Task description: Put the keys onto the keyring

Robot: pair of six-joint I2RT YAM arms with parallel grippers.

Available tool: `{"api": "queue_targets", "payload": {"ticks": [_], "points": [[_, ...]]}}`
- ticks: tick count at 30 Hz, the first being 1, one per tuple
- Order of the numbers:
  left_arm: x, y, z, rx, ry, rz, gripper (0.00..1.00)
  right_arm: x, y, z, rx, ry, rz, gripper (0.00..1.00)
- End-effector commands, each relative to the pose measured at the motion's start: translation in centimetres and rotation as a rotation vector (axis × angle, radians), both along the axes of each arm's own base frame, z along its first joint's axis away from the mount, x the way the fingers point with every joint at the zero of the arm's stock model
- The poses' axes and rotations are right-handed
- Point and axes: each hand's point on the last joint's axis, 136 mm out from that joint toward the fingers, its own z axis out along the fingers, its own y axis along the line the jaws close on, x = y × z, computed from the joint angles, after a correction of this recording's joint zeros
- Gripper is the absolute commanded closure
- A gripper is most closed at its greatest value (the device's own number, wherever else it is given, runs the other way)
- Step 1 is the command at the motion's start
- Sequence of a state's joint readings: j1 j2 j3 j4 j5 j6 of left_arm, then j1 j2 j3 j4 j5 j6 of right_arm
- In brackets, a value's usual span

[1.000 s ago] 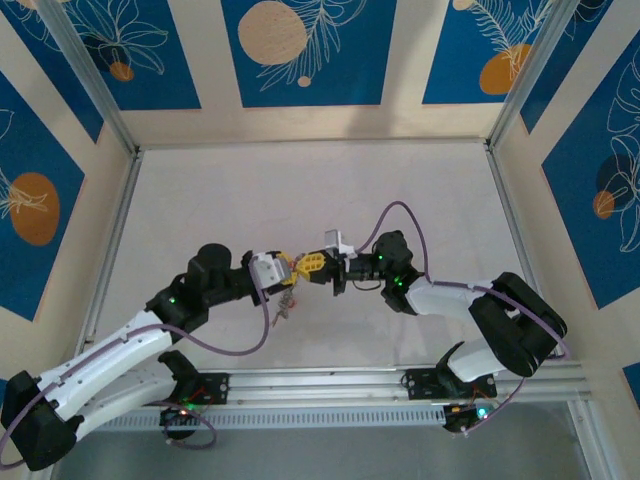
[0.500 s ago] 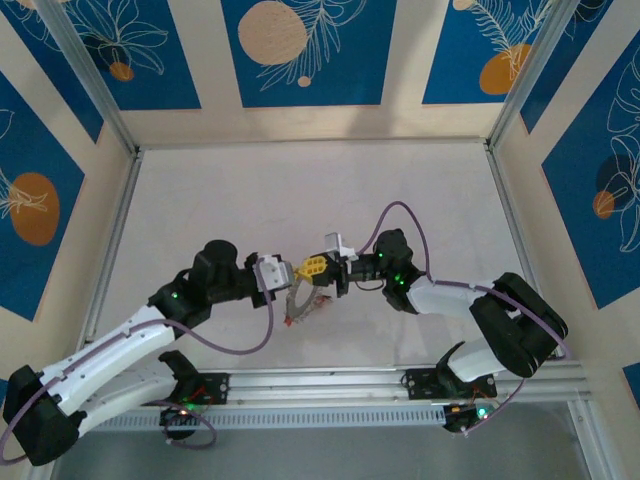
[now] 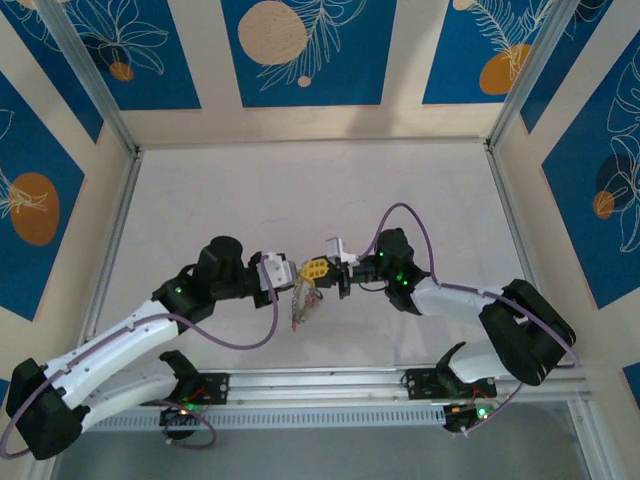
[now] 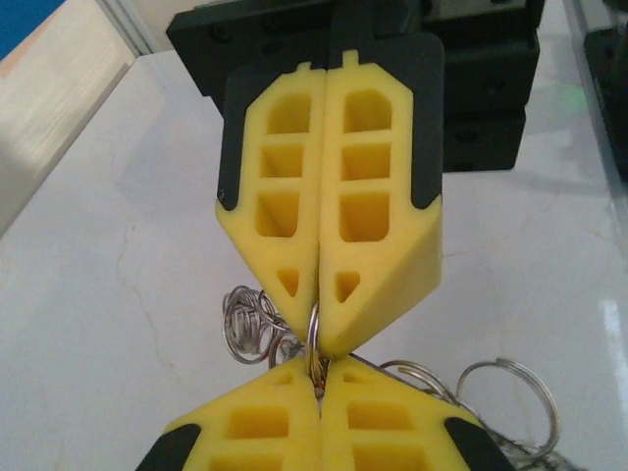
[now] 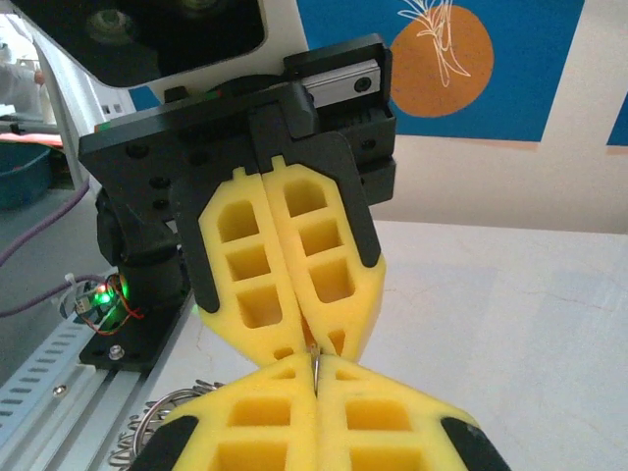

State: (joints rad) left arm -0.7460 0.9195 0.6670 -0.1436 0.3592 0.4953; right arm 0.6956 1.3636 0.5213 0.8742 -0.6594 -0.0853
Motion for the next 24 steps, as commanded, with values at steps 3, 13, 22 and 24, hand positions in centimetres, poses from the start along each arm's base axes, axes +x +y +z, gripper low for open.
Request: {"api": "queue_targets", "payload": {"ticks": [3, 13, 22, 24], "points": [[1.4, 0.6, 1.8, 0.029, -0.07, 0.052, 1.0, -0.6, 0.2, -0.1, -0.075, -0.061, -0.016, 0.95], [2.7, 2.7, 1.3, 0.305, -0.173, 0.118, 1.0, -0.1, 0.8, -3.7, -0.262, -0.07, -0.101, 0.77], [2.4, 1.7, 0.8, 0.35, -0.167, 0.091, 1.0, 0.8, 2.2, -4.4, -0.293, -0.03, -0.144, 0.81], [2.4, 1.3, 1.0, 0.323, -0.165, 0.088, 1.0, 1.1, 2.7, -4.1, -0.275, -0.033, -0.174, 0.8]]}}
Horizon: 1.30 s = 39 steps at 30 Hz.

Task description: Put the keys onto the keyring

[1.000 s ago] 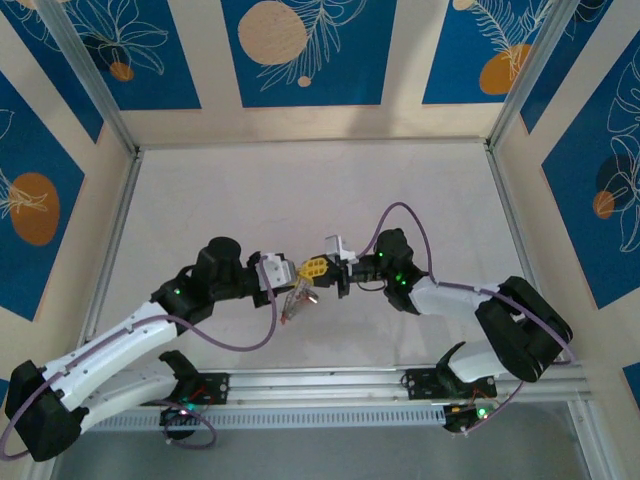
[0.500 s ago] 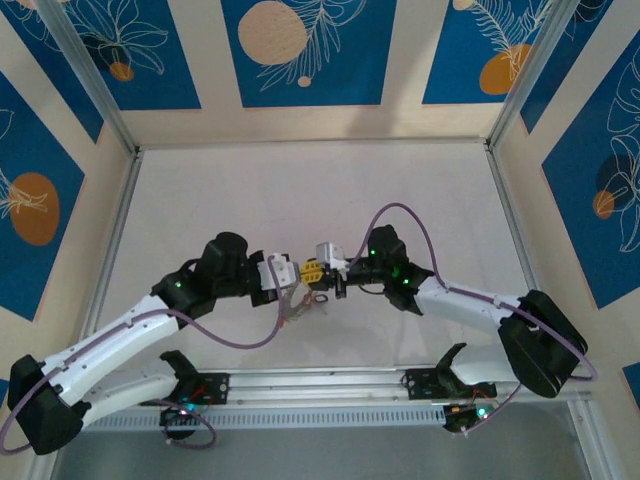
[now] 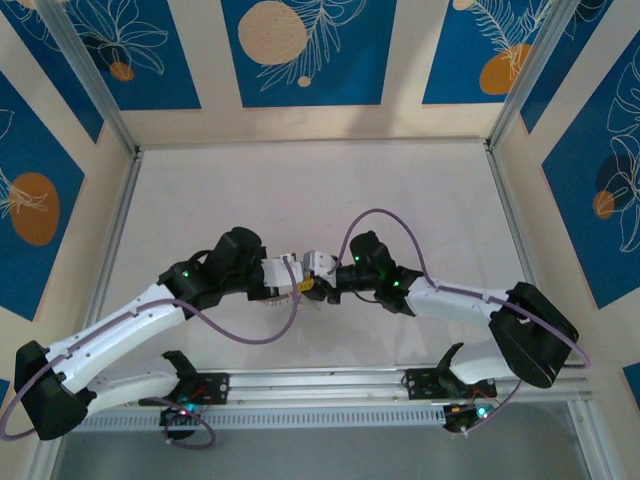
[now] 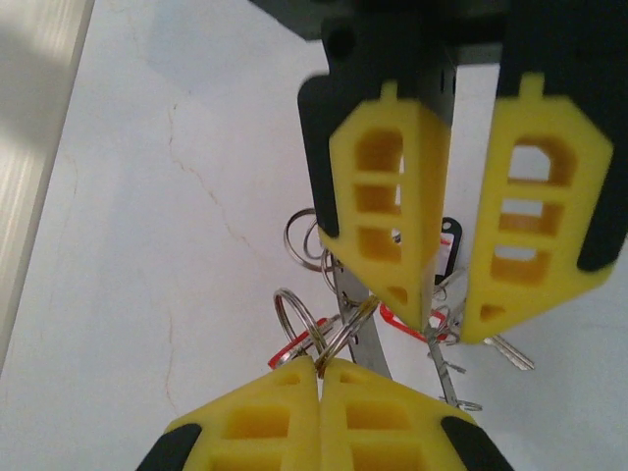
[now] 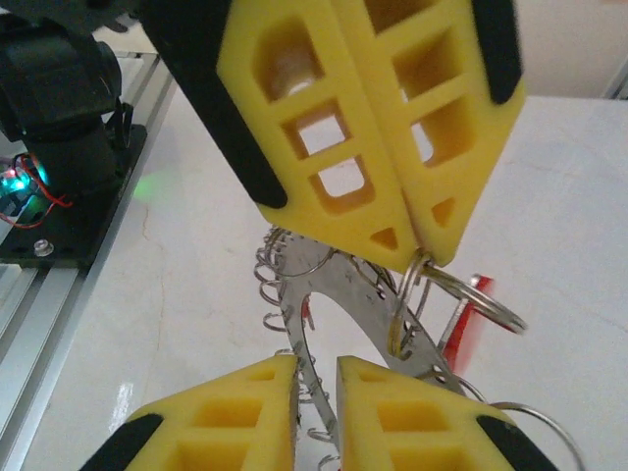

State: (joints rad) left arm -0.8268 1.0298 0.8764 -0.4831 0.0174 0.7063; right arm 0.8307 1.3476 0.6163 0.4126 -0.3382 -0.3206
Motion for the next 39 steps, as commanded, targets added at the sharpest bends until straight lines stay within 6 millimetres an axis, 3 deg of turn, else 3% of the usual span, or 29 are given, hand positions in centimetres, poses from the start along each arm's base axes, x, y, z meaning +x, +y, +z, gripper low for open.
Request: {"api": "queue_targets", "payload": {"ticks": [1, 8, 16, 20, 22, 26, 28, 30, 32, 35, 39], "points": [[0.3, -1.2, 2.4, -0.075, -0.043, -0.009, 1.0, 0.8, 1.1, 1.2, 0.037, -0.011, -0.048, 0.79], [-0.1, -1.6, 2.4, -0.103, -0.014, -0.022, 1.0, 2.1, 0.7, 2.2, 0.081, -0.053, -0.159, 0.79], [-0.7, -2.0, 2.3, -0.144, 0.004, -0.043, 1.0, 1.8, 0.4, 3.2, 0.142, -0.038, -0.177, 0.81], [-0.4, -1.8, 2.3, -0.174, 0.003, -0.004, 1.0, 2.0, 0.6, 2.5, 0.134, -0.011, -0.192, 0.81], [0.7, -1.1, 2.4, -0.212, 0.007, 0.088, 1.0, 2.3, 0.0, 1.9, 0.118, -0.015, -0.214, 0.79], [3.2, 2.0, 2.9, -0.33, 0.086, 0.339, 1.0, 2.2, -1.0, 0.2, 0.035, -0.028, -0.193, 0.78], [5.2, 5.3, 3.1, -0.422, 0.126, 0.575, 0.8, 2.1, -1.1, -0.5, 0.001, -0.034, -0.171, 0.74], [6.9, 9.9, 2.7, -0.523, 0.186, 0.869, 0.68, 1.9, -0.9, -0.8, -0.026, -0.026, -0.137, 0.7], [7.1, 13.4, 1.9, -0.595, 0.278, 1.073, 0.54, 2.2, -0.3, -0.8, -0.019, 0.005, -0.143, 0.67], [6.5, 16.1, 0.1, -0.688, 0.466, 1.272, 0.35, 3.2, 0.9, -0.8, -0.024, 0.072, -0.161, 0.68], [5.7, 17.6, -3.4, -0.715, 0.753, 1.489, 0.32, 3.8, 3.3, -0.5, -0.042, 0.206, -0.176, 0.73]]}}
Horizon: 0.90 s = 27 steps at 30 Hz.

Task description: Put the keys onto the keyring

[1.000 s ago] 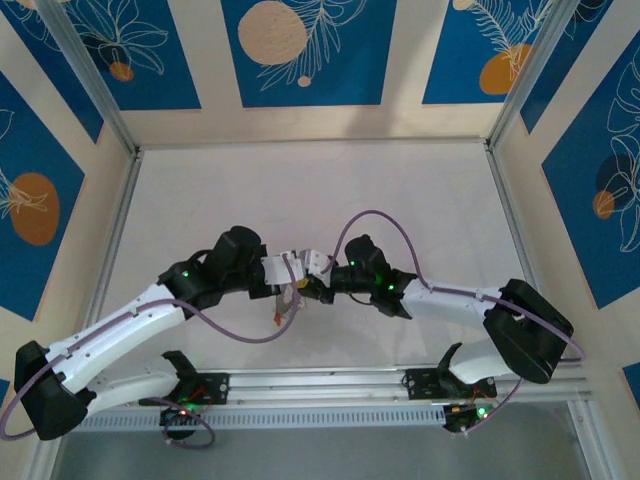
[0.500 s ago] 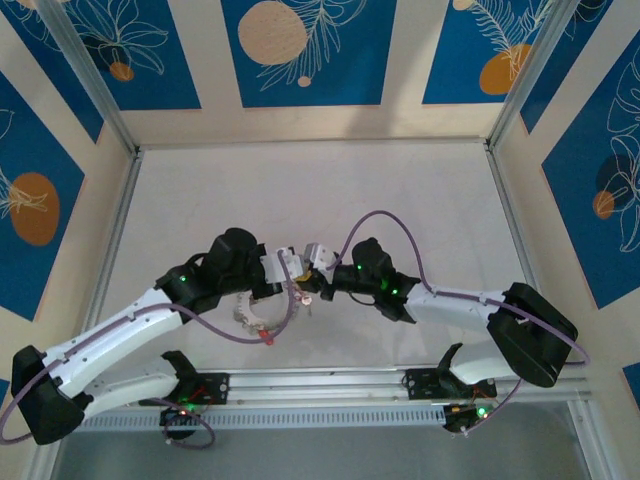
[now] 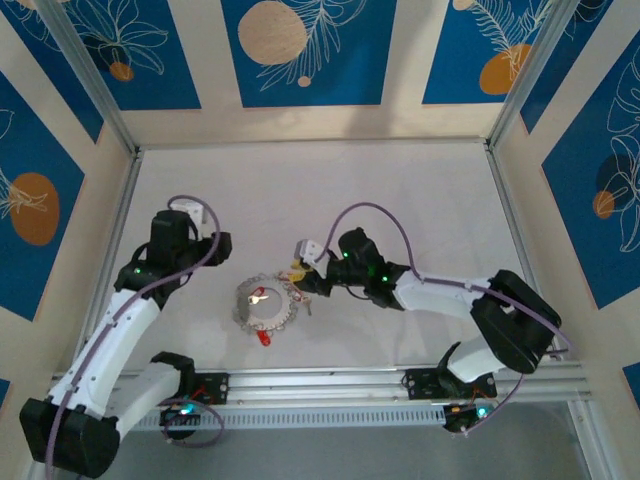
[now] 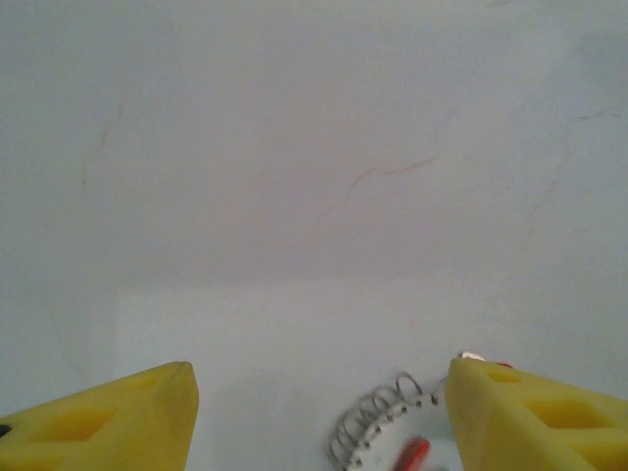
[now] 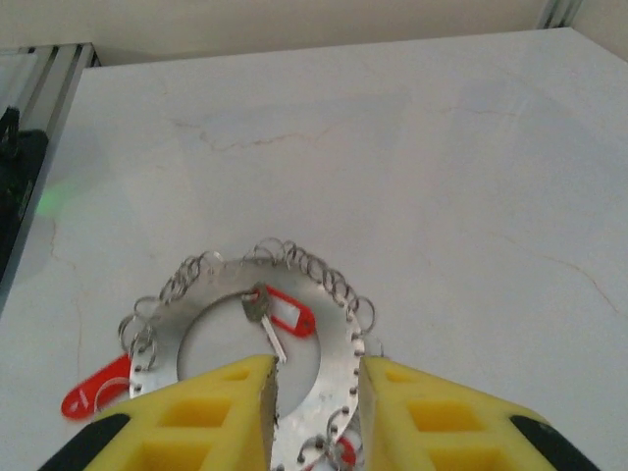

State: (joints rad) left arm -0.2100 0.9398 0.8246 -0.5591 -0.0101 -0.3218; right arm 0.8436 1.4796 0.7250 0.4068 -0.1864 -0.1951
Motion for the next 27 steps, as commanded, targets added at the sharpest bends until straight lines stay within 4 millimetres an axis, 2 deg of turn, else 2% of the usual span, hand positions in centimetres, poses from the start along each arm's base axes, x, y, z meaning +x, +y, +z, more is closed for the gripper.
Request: {"api": "queue_targets", "payload": {"ticks": [1, 3, 5, 10, 15, 20, 27], "points": [[-1.9, 0.4, -3.0, -0.239, 0.286, 0.194, 0.3, 0.4, 2.1, 0.5, 0.012, 0.175, -0.052, 0.76], [-1.9, 1.4, -4.3, -0.304, 0.373, 0.281, 0.29, 1.6, 3.0, -0.3, -0.038, 0.341, -0.205, 0.78], [-1.6, 2.4, -5.1, -0.373, 0.408, 0.36, 0.27, 1.8, 3.9, -1.4, -0.142, 0.472, -0.298, 0.78], [-1.6, 5.3, -7.9, -0.489, 0.475, 0.574, 0.27, 0.4, 6.1, -4.2, -0.32, 0.557, -0.348, 0.73], [-3.0, 7.5, -10.8, -0.553, 0.58, 0.756, 0.26, -0.4, 8.1, -7.0, -0.534, 0.569, -0.362, 0.66], [-3.2, 9.6, -10.6, -0.543, 0.567, 0.836, 0.25, 0.0, 9.5, -8.8, -0.68, 0.612, -0.411, 0.61], [-3.0, 9.8, -10.6, -0.552, 0.56, 0.83, 0.25, -0.6, 11.0, -9.3, -0.806, 0.617, -0.461, 0.61]]}}
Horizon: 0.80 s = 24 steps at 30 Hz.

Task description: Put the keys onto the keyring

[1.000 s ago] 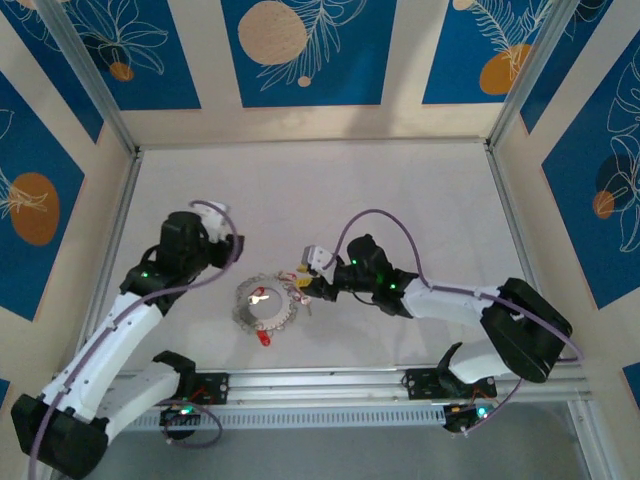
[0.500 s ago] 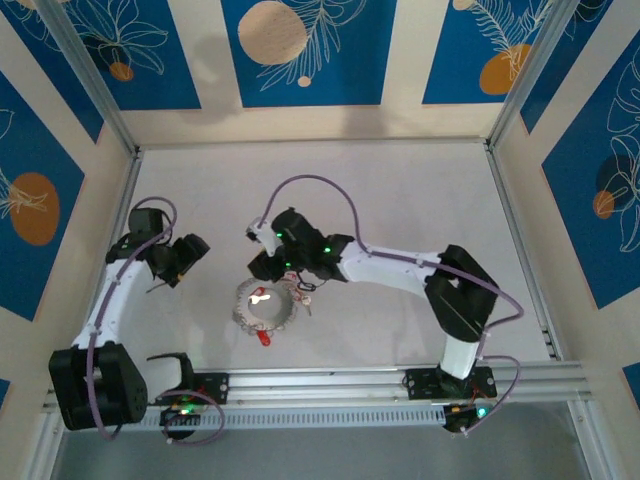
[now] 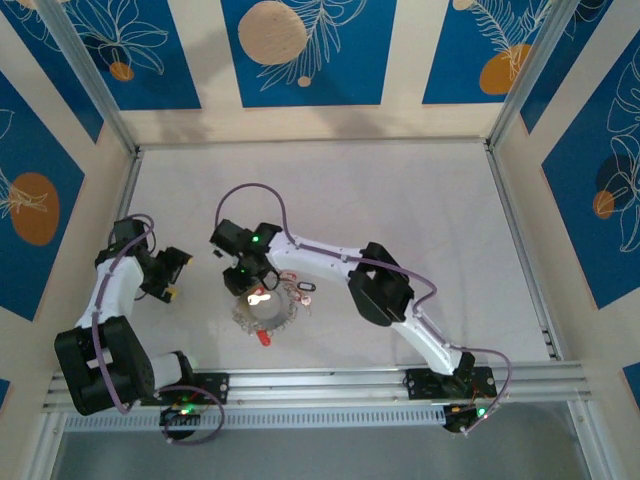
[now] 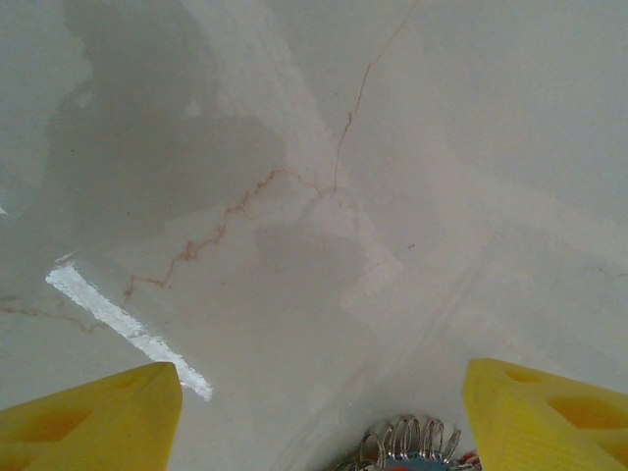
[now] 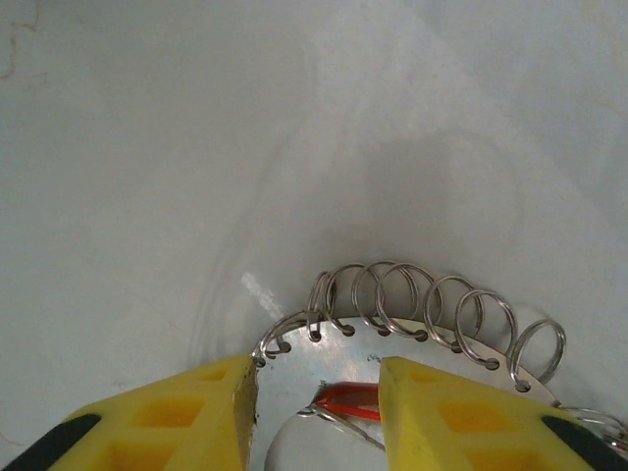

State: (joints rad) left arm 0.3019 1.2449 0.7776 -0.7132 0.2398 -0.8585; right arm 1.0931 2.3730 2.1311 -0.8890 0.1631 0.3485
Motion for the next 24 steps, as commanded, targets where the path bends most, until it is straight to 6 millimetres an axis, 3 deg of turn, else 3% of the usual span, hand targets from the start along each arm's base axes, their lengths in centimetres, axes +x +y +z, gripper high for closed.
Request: {"api": "queue_targets", "payload": {"ticks": [1, 11, 24], "points": [[-0.1, 0.3, 0.2, -0.01, 0.005, 0.023, 0.25, -1.5, -1.8, -0.5, -0.162, 0.029, -0.031, 0.61], [-0.4, 0.0, -1.4, -0.028, 0.042, 0.003, 0.25, -2.1, 0.1, -2.4, -0.219, 0.053, 0.017, 0.61], [-0.5, -0.2, -2.3, -0.031, 0.052, -0.028, 0.26, -0.8, -0.8, -2.1, -0.28, -0.066, -0.024, 0.72]]}}
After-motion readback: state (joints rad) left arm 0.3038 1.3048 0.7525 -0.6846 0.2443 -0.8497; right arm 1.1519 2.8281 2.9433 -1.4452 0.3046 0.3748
